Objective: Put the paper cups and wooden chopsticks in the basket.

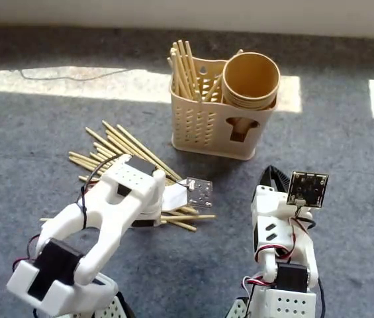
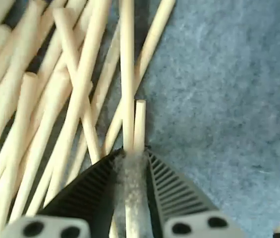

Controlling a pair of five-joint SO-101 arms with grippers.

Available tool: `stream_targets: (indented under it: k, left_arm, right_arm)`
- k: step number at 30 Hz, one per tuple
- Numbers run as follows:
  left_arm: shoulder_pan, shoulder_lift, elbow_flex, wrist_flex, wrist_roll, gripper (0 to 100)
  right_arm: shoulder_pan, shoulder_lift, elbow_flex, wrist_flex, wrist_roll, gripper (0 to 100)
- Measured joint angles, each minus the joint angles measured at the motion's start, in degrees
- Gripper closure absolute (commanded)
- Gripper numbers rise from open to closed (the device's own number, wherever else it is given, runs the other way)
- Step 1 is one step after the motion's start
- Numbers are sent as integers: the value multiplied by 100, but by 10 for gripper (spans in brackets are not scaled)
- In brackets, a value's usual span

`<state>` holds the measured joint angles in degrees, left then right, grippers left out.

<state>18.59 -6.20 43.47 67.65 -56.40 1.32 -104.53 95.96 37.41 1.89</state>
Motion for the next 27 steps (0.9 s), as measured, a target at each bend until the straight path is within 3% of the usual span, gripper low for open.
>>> stream_targets:
  k: [12, 23, 27]
  left_arm:
    - [-18, -2110, 624, 114, 360, 992]
    - [-79, -3367, 624, 809, 475, 992]
    - [-62, -3842, 484, 985, 923, 992]
  right_arm:
    - [0, 0, 0, 0, 0, 993]
    - [0, 0, 0, 0, 0, 993]
    - [0, 0, 0, 0, 0, 993]
